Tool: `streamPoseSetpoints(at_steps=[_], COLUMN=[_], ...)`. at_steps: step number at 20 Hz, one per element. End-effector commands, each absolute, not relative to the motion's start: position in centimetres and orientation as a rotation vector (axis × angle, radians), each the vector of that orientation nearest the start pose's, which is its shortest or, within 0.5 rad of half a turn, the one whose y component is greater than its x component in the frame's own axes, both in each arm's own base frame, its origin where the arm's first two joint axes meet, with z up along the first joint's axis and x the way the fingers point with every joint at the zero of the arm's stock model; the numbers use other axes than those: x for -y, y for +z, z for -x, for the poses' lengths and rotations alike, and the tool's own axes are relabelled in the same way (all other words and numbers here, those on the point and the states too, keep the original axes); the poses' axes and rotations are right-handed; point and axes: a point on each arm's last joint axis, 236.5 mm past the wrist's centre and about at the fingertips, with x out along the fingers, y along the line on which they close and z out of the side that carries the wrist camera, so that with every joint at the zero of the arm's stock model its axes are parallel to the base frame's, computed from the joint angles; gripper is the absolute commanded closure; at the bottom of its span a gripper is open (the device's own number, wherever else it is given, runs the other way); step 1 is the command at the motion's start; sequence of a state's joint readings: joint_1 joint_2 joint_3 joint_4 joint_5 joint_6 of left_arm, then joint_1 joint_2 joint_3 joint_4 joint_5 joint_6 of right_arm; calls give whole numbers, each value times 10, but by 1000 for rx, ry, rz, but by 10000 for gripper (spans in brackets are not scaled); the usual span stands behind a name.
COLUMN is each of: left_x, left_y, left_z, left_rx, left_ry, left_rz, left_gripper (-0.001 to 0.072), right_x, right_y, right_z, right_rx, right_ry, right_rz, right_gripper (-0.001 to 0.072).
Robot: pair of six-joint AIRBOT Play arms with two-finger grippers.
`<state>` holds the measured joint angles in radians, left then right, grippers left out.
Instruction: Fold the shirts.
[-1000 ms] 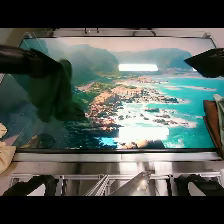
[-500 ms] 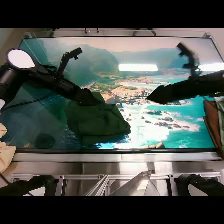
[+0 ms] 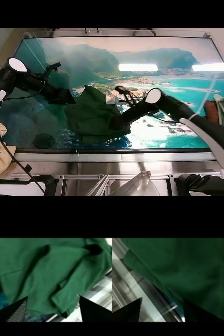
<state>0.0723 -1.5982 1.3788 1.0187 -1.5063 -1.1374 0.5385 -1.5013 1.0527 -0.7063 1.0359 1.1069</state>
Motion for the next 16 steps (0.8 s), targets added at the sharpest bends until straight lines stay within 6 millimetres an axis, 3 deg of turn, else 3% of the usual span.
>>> streamPoseSetpoints(at_steps=[1,4,7,8,9,10,11,12,13,14,16], left_x=[74,73,83,88,92,98,103,110,116,121,125], left_y=[-59,-83,-96,-98,-100,-100,-97,-92,-84,-76,-63], left_z=[-377,-385,-384,-383,-381,-379,-377,-373,-369,-371,-377], left_rx=[-1601,-1610,-1625,-1628,-1632,-1634,-1634,-1636,-1639,-1619,-1581], left_ry=[-587,-563,-585,-602,-619,-644,-672,-716,-761,-784,-795], left_rz=[292,308,290,274,260,238,217,190,161,140,134], left_gripper=[5,6,18,109,248,409,624,688,687,686,686], right_x=[-375,-382,-386,-386,-386,-386,-385,-383,-378,-370,-344], right_y=[-69,-83,-81,-80,-80,-80,-78,-74,-67,-60,-46], right_z=[-245,-251,-255,-256,-256,-255,-253,-251,-253,-262,-300], right_rx=[-1405,-1380,-1372,-1370,-1369,-1371,-1384,-1398,-1407,-1401,-1338], right_ry=[1043,1007,998,999,999,1001,1010,1026,1038,1034,968], right_rz=[-195,-189,-222,-222,-223,-222,-224,-228,-238,-252,-303], right_gripper=[134,137,140,140,142,141,142,142,162,241,248])
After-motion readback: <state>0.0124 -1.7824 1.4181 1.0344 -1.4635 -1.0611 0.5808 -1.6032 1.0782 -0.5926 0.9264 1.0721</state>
